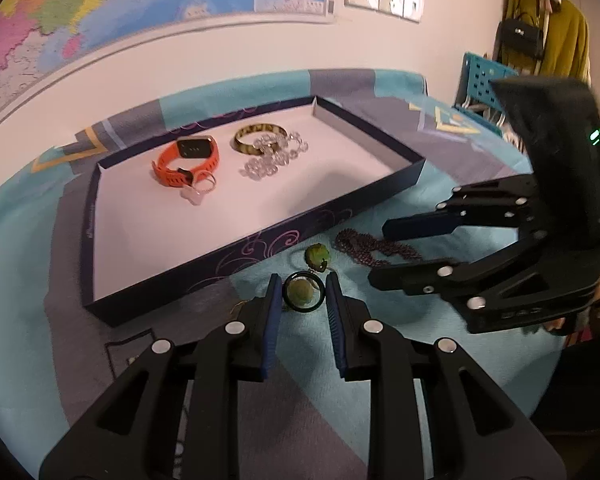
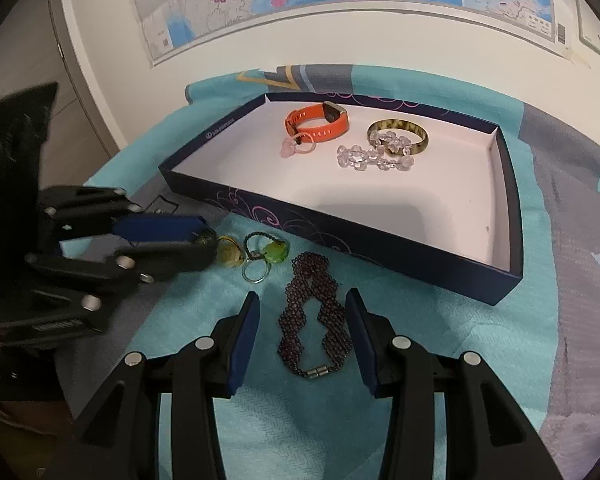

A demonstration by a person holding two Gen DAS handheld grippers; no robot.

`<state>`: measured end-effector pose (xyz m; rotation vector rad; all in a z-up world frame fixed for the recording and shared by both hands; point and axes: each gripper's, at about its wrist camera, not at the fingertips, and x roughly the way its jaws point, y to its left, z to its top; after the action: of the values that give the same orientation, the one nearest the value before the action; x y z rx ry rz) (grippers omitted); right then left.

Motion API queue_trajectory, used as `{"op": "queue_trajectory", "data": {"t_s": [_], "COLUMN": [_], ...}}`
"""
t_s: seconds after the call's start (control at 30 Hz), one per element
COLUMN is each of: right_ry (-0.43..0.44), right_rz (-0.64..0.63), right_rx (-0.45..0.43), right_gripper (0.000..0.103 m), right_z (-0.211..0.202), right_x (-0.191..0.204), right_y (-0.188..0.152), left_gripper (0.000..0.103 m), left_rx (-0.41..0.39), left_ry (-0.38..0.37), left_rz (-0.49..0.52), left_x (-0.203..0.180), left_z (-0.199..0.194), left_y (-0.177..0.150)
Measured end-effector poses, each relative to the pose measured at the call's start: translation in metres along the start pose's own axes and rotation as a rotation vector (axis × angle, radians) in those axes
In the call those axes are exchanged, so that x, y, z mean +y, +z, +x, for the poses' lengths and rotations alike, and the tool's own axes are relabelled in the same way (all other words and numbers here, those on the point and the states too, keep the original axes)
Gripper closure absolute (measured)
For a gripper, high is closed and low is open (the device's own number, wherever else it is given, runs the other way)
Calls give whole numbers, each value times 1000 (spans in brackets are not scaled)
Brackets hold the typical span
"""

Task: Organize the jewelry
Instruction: 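Grasp a green pendant ring with the left gripper while the right gripper grasps the dark beaded necklace, then lift the black ring with the left gripper while the right lifts the beaded necklace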

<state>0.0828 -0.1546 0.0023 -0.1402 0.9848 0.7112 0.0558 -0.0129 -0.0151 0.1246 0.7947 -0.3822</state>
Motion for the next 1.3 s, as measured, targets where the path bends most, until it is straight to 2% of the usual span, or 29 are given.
{"op": "queue_trajectory", "data": {"t_s": [0.07,0.13,0.2,0.3,0.4,0.77,1.3], "right_ry": [-11,-36,-71,-72,-66,5,46], "right_rz": [-10,-22,-36,-23,-15,36,54], "right_rx": [4,8,12,12,11,-41,-137], "right_gripper": [61,67,79,90,93,96,96], "right_z": [1,2,1,0,-2,-25,-56], "right_x": [2,3,3,-1,-4,-8,-8], "right_y": [0,0,0,0,0,0,16], "left_gripper": [80,80,80,80,80,80,80], "left_rx": [-5,-4,1,8,10,-17,-52], "left_ry": [-10,-9,-8,-16,-16,-22,-15], "left_rz": [-13,-19,-30,-55,-73,-105,-110], "left_x": [2,2,4,8,10,14,14], "left_z": [-5,-7,-7,-6,-6,-15,-29], "left_y": [-2,-5,-8,-12,-15,-15,-7]}}
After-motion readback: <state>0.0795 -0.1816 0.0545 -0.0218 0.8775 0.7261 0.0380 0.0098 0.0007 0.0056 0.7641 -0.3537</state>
